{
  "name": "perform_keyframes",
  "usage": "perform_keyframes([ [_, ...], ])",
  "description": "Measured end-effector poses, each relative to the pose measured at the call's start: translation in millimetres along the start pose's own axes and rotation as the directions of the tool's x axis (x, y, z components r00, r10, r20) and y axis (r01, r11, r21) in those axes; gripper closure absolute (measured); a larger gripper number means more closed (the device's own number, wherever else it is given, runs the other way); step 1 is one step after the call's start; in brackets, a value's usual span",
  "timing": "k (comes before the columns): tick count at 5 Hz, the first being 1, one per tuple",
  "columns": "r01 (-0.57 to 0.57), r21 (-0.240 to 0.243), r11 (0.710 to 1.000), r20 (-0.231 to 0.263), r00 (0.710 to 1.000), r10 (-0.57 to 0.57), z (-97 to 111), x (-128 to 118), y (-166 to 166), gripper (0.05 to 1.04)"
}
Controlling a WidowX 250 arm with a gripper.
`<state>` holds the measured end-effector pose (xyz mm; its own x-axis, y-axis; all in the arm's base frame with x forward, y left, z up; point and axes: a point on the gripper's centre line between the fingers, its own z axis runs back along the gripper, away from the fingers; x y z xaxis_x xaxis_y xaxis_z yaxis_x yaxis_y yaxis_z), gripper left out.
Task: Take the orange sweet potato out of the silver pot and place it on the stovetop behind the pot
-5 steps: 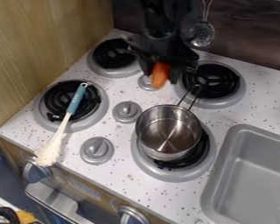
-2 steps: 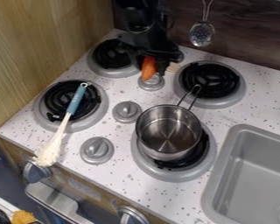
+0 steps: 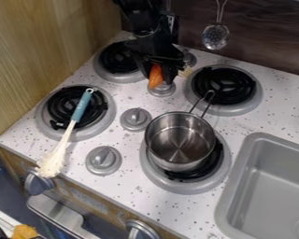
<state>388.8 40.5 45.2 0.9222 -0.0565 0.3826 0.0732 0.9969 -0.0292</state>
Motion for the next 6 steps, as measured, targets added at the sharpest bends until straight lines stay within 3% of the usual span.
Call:
perform_keyframes([
  [1, -0.041, 0.081, 0.996, 0.04, 0.998, 0.038, -3.8, 5.9, 3.7, 0.458],
  [2, -0.071, 0.108, 0.992, 0.019, 0.997, 0.069, -27.0, -0.1, -7.9, 0.458],
  [3, -0.167, 0.117, 0.979, 0.065, 0.985, 0.16, -28.7, 3.5, -7.4, 0.458],
  [4, -0.228, 0.143, 0.963, 0.023, 0.974, 0.227, -38.5, -2.6, -11.2, 0.458],
  [5, -0.312, 0.179, 0.933, 0.089, 0.95, 0.301, -37.6, 4.7, -14.1, 0.458],
  [6, -0.38, 0.273, 0.884, 0.116, 0.925, 0.362, -39.6, 9.0, -22.0, 0.458],
])
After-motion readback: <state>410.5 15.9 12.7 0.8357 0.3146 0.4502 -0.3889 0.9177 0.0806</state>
